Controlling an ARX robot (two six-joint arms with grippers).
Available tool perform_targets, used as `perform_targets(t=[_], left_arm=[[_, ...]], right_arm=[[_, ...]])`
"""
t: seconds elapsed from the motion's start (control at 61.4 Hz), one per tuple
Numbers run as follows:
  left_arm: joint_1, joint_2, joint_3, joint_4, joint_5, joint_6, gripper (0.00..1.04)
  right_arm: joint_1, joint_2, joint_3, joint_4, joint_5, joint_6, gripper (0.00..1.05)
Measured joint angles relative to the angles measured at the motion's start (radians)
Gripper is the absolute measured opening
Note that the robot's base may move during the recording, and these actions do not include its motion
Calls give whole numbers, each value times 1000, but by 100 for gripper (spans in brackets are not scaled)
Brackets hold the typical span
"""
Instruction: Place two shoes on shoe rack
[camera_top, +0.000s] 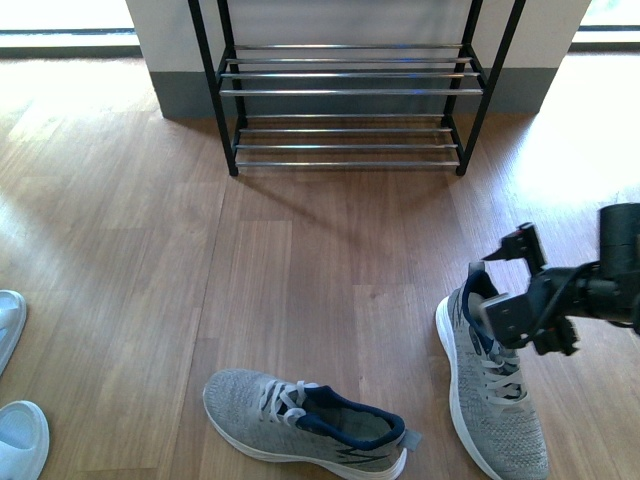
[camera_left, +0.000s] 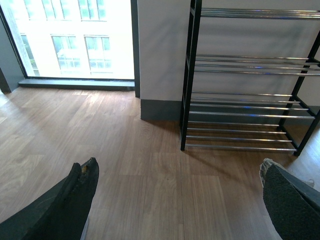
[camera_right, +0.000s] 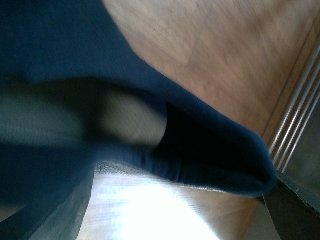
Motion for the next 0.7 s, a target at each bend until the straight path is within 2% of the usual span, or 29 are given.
perform_targets(t=[0.049, 0.163, 0.277, 0.375, 0.407, 0.472, 0.521, 0.554, 0.57, 0.603, 0.7], left_arm=[[0, 0, 0, 0, 0, 0, 95], [0, 0, 0, 0, 0, 0, 95], [0, 0, 0, 0, 0, 0, 95], [0, 0, 0, 0, 0, 0, 95], [0, 0, 0, 0, 0, 0, 95], [0, 0, 0, 0, 0, 0, 95], [0, 0, 0, 0, 0, 0, 95], [0, 0, 0, 0, 0, 0, 95], [0, 0, 0, 0, 0, 0, 95], [0, 0, 0, 0, 0, 0, 95], [0, 0, 0, 0, 0, 0, 95]], right_arm=[[24, -6, -31, 43, -20, 0, 96], [33, -57, -90, 32, -87, 1, 96], [16, -74, -97, 17, -80, 1, 96], [-32, -159, -185, 29, -24, 11, 96], [-47, -189, -192, 39, -42, 4, 96], [-52, -229, -199, 16, -50, 2, 96], [-40, -254, -215, 27, -16, 21, 96], [-19, -267, -222, 42, 46, 77, 96], [0, -278, -222, 28, 105, 167, 96], [29, -297, -224, -12, 162, 291, 96], [151, -399, -273, -179, 177, 797, 96]])
